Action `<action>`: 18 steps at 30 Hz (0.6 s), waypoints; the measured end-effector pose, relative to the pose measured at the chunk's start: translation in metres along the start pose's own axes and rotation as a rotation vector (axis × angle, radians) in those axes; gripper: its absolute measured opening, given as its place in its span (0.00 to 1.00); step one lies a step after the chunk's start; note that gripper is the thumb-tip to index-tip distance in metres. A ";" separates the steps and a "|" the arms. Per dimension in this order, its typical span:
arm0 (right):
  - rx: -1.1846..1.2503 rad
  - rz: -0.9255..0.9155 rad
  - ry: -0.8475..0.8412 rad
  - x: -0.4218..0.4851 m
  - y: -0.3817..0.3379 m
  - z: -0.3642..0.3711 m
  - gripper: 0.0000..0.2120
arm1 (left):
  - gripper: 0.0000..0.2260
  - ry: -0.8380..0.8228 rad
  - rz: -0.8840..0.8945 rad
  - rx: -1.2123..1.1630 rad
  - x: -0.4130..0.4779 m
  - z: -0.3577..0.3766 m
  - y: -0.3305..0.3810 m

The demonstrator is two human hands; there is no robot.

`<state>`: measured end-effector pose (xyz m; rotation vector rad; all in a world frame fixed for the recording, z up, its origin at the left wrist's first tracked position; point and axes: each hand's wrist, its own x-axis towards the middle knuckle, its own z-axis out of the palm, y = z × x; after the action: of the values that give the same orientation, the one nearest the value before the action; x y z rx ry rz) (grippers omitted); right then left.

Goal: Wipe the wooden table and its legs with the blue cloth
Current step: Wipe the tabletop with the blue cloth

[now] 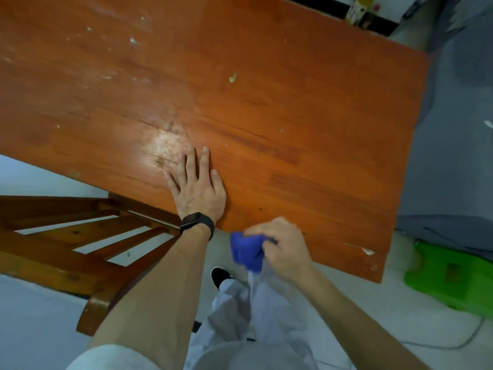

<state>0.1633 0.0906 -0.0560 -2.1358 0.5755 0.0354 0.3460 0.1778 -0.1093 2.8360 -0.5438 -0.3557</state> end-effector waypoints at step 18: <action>-0.069 0.092 0.220 0.035 0.022 -0.040 0.26 | 0.28 -0.011 -0.025 -0.039 0.003 -0.003 0.001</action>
<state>0.1781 0.0349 -0.0570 -2.1938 0.8113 -0.1316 0.3492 0.1766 -0.1069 2.8075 -0.4989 -0.3826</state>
